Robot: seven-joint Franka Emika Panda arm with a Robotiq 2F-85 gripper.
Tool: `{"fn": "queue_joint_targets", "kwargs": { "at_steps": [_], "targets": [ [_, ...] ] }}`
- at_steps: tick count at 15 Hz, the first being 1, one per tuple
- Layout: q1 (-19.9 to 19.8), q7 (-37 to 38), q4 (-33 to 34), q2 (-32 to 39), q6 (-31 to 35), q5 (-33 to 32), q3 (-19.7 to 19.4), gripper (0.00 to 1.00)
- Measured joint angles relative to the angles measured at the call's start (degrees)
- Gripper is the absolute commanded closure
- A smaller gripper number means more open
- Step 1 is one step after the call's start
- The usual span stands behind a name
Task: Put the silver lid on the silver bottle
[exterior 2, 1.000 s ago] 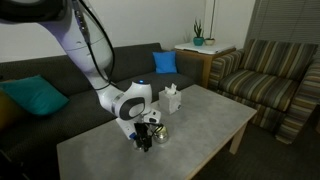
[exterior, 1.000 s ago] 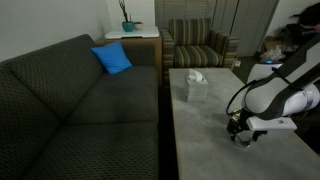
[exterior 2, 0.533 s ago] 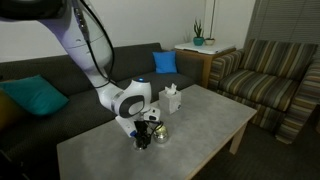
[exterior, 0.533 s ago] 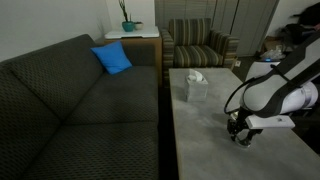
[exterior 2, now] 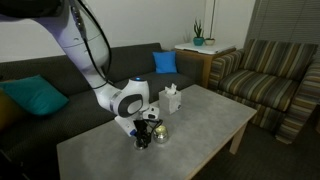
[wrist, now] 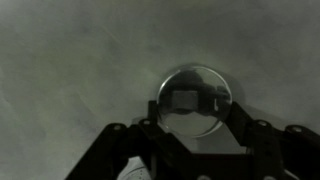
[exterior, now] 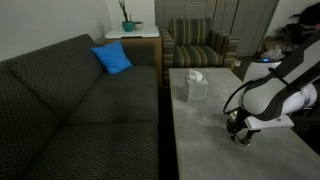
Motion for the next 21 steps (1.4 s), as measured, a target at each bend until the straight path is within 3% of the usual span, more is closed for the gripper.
{"fn": "queue_joint_targets", "kwargs": {
  "at_steps": [9,21],
  "targets": [
    [8.08,5.7,-5.35,-0.62,10.42,-0.12,-7.18,0.56],
    [18.25,9.39,-23.37,-8.11,21.36,5.81,-12.6,0.56]
  ]
}}
